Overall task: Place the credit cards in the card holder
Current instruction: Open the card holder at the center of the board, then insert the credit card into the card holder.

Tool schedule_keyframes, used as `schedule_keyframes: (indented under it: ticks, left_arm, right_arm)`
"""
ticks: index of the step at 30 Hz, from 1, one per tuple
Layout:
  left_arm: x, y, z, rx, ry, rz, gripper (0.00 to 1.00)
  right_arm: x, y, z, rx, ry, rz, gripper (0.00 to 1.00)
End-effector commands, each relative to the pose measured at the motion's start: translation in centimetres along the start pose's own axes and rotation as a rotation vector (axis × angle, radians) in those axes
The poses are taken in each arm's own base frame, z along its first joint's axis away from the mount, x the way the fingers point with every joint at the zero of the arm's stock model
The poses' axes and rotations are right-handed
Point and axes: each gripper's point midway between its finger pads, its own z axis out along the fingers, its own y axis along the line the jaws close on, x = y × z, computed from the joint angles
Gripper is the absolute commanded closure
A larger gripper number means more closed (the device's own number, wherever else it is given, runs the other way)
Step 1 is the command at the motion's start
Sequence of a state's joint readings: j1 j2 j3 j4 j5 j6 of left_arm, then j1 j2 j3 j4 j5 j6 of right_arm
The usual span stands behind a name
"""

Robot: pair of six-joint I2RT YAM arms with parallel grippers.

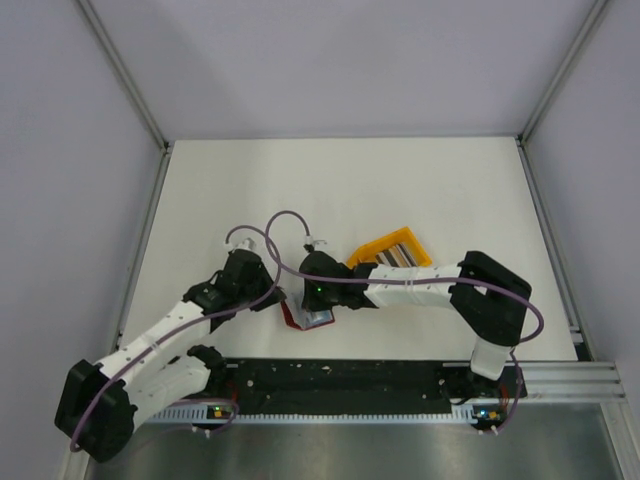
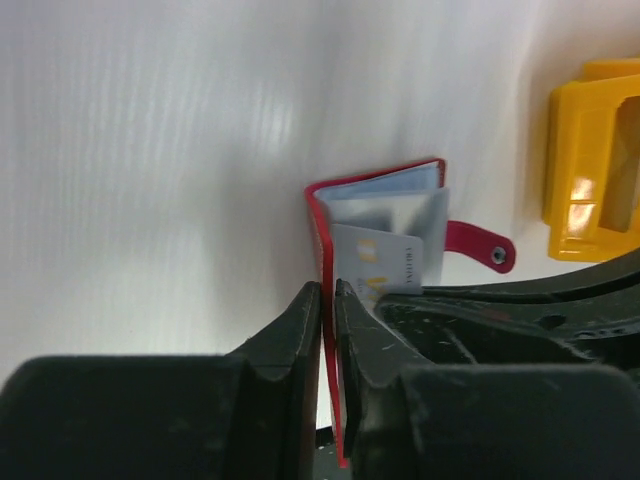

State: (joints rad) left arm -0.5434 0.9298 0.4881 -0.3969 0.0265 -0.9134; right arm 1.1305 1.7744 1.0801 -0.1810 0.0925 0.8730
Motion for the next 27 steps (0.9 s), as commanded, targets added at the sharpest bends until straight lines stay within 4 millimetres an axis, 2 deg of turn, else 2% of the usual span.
schedule_keyframes:
  ticks: [1, 3, 5, 9, 14, 20, 27]
  left_arm:
    - [0.9, 3.1, -0.3, -0.106, 0.015, 0.057, 0.89]
    - [1.4, 3.3, -0.1, -0.107, 0.036, 0.072, 0.92]
    - [1.7, 3.7, 0.3, -0.109, 0.047, 0.086, 1.0]
    - [2.4, 3.4, 0.9, -0.083, 0.087, 0.109, 1.0]
    - [2.3, 2.9, 1.5, -0.064, 0.104, 0.14, 1.0]
    - [2.2, 3.4, 2.2, -0.104, 0.109, 0.148, 1.0]
    - [2.9, 4.0, 3.1, -0.119, 0.143, 0.148, 1.0]
  right_arm:
    - [-1.3, 0.4, -1.5, -0.003, -0.067, -0.02, 1.0]
    - [-1.4, 0.5, -1.8, -0.006, -0.076, -0.021, 1.0]
    - [-1.9, 0.4, -2.6, -0.013, -0.095, -0.021, 1.0]
    - [-3.3, 0.0, -4.5, -0.025, -0.15, -0.02, 1.0]
    - [-4.2, -2.0, -6.2, -0.009, -0.197, 0.02, 1.0]
    - [-3.8, -4.3, -7.0, 0.022, -0.208, 0.066, 1.0]
    - [-2.5, -7.0, -6.7, 0.084, -0.184, 0.095, 1.0]
